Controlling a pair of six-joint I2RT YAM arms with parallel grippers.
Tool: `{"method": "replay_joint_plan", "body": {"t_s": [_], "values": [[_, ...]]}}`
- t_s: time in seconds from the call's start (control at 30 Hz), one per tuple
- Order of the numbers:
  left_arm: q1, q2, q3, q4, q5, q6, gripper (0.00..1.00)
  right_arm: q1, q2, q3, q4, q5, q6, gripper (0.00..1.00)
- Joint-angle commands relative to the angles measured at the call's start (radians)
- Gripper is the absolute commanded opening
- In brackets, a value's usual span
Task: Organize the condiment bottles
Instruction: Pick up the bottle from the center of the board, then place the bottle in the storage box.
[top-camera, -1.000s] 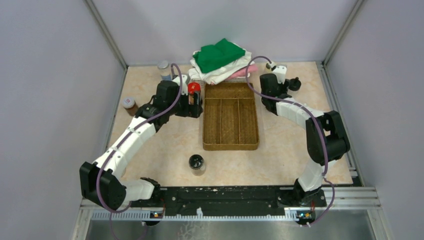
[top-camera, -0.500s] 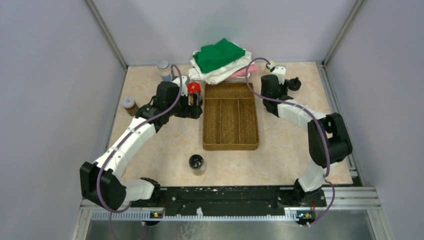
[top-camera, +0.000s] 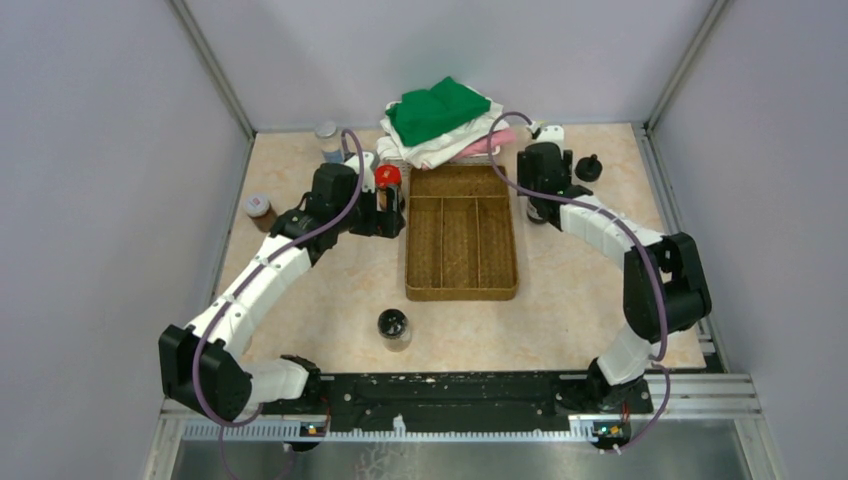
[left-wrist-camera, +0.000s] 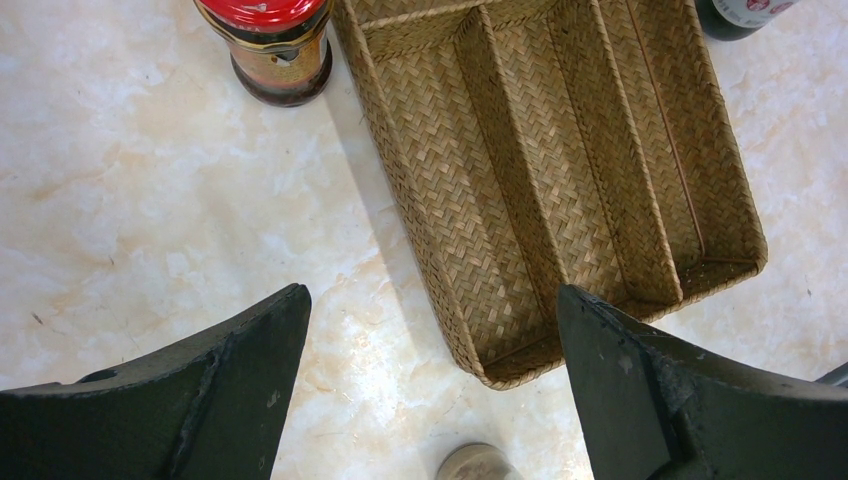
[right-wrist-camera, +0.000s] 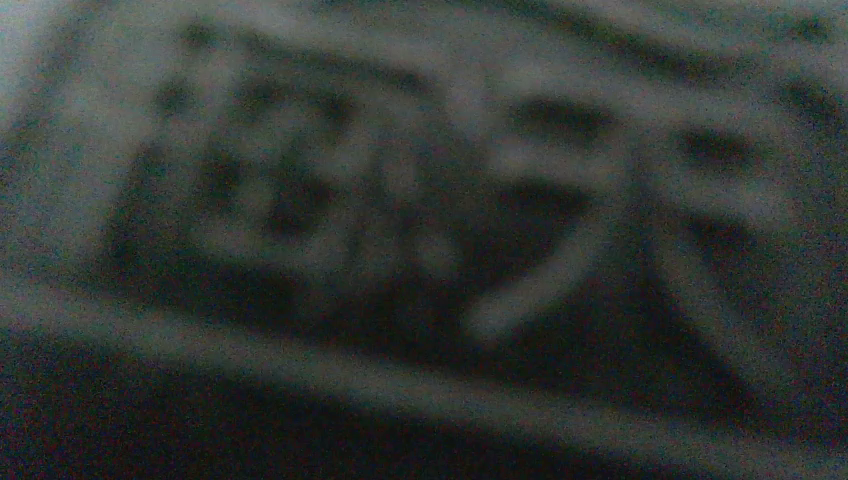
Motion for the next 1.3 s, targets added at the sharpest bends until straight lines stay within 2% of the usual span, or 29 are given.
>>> {"method": "replay_joint_plan", "body": {"t_s": [0.0, 0.33, 0.7, 0.87, 1.27], "values": [[0.005, -0.039, -0.005, 0.018, -0.002, -0.004, 0.99, -0.004, -0.081, 0.148, 0.116, -0.054, -0.042, 0.00], [0.006, -0.035, -0.007, 0.022, -0.013, -0.008, 0.99, 0.023, 0.037, 0.392, 0.109, -0.303, -0.013, 0.00], [0.005, -0.020, 0.010, 0.008, -0.027, 0.011, 0.99, 0.125, 0.257, 0.608, 0.103, -0.365, -0.026, 0.00], [0.009, -0.027, 0.010, -0.003, -0.043, 0.027, 0.99, 0.161, 0.308, 0.613, 0.126, -0.362, -0.024, 0.00], [0.019, -0.027, -0.008, -0.003, -0.041, 0.037, 0.99, 0.170, 0.341, 0.498, 0.250, -0.444, -0.084, 0.00]]}}
